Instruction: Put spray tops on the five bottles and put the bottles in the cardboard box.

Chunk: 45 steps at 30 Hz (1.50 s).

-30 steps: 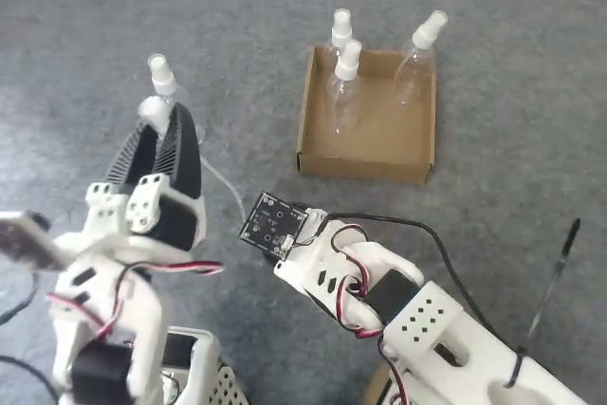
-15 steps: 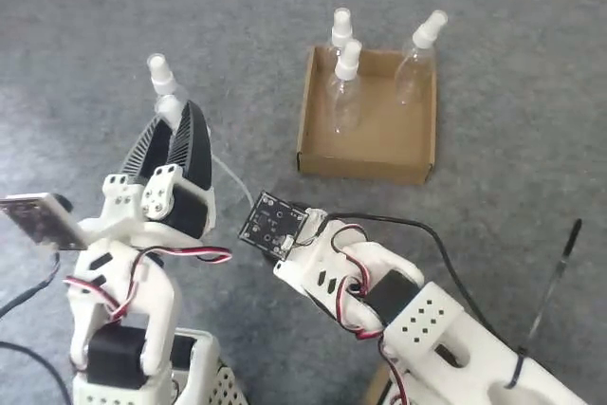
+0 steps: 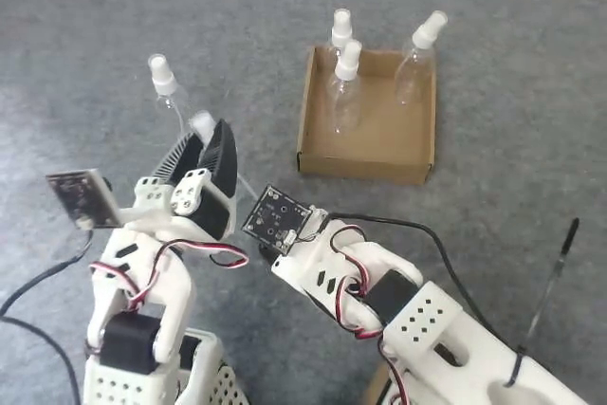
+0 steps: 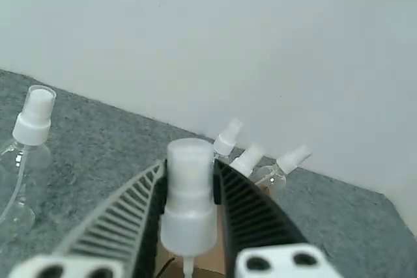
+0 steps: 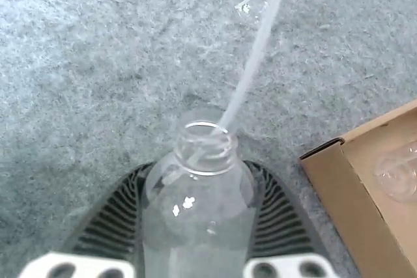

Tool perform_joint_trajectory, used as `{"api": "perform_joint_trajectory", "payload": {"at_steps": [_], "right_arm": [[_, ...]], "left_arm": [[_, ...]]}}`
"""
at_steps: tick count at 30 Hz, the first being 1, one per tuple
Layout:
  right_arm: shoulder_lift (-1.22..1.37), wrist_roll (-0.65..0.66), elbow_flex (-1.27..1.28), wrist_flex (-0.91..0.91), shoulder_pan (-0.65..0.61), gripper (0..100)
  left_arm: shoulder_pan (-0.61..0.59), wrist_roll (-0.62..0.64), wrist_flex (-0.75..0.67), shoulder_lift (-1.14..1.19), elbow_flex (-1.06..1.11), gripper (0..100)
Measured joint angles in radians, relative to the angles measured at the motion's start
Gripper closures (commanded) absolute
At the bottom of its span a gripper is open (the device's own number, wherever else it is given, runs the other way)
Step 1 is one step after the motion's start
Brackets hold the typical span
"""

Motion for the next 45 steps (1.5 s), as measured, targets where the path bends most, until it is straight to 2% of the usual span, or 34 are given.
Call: {"api": "perform_joint_trajectory", "payload": {"at_steps": [4,10,16,20,26,33,38,45], "right_arm": [[-0.081,0.000,0.000,0.000,0.002,99.2],[-0.204,-0.005,0.005,-0.066,0.000,99.2],[-0.212,-0.005,0.020,-0.110,-0.002,99.2],[-0.212,-0.006,0.020,-0.115,0.000,99.2],[-0.292,-0.173,0.057,-0.115,0.035,99.2],[-0.374,-0.181,0.114,-0.114,0.046,99.2],[-0.384,-0.181,0.115,-0.104,0.049,99.2],[-0.390,-0.181,0.115,-0.101,0.051,99.2]], "left_arm": [[0.003,-0.003,0.028,0.000,0.000,99],[0.012,-0.097,0.052,-0.011,-0.005,99],[0.114,-0.176,0.080,-0.012,-0.005,99],[0.135,-0.195,0.098,-0.012,-0.003,99],[0.172,-0.198,0.095,-0.012,0.005,99],[0.255,-0.245,0.072,-0.012,0.037,99],[0.264,-0.261,0.064,-0.014,0.037,98],[0.265,-0.301,0.069,-0.020,0.026,79]]}}
